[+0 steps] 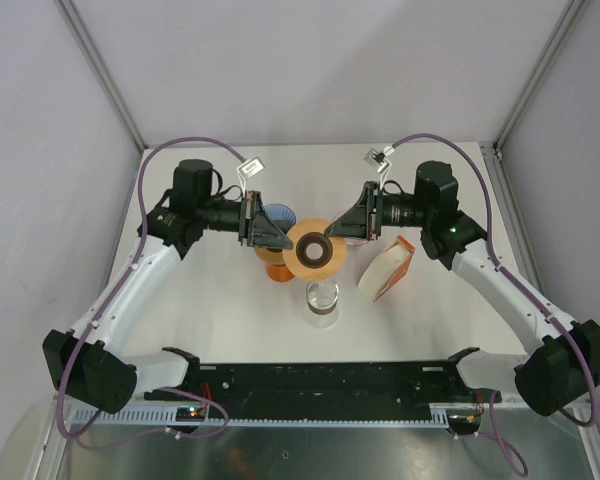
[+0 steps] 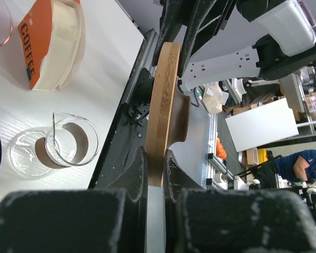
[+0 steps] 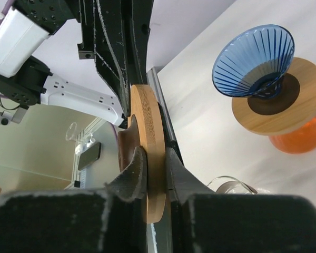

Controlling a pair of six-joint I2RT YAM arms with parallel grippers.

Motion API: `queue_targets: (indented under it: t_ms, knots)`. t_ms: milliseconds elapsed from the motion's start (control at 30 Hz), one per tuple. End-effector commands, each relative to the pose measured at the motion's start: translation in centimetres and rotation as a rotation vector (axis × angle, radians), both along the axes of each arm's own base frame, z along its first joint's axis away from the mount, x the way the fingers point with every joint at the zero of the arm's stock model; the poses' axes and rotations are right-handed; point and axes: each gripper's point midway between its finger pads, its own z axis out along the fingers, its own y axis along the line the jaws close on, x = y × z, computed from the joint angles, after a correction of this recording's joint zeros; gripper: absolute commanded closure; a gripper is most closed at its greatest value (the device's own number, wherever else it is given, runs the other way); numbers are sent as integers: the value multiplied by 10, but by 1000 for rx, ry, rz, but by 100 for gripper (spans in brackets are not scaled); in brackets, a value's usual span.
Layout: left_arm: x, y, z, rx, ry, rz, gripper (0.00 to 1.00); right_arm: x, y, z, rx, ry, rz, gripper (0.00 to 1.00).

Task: Place the coffee filter in the dripper
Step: Place the dripper holder onto the coffee server.

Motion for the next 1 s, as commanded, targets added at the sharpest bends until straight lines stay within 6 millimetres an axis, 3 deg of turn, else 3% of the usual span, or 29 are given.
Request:
queue_targets:
  t_ms: [0,33,167,300,600,967]
  knots:
    - [-3,-1,12,-19,-70,-2,100,-10,3,17,33,-34,32,98]
    - [0,0,11,-13,-72,11,100,-9,2,17,31,-27,25,99]
    - [17,5,11,16,-102,99,48,-6,-3,-9,-32,87,-12,100]
    - [33,14,12,35,-120,170,26,-4,-14,-36,-62,185,-42,100]
    - [41,20,10,64,-150,211,22,-7,-19,-92,-134,338,-29,100]
    - [35,19,12,49,-144,182,25,5,-15,-139,-210,423,-29,100]
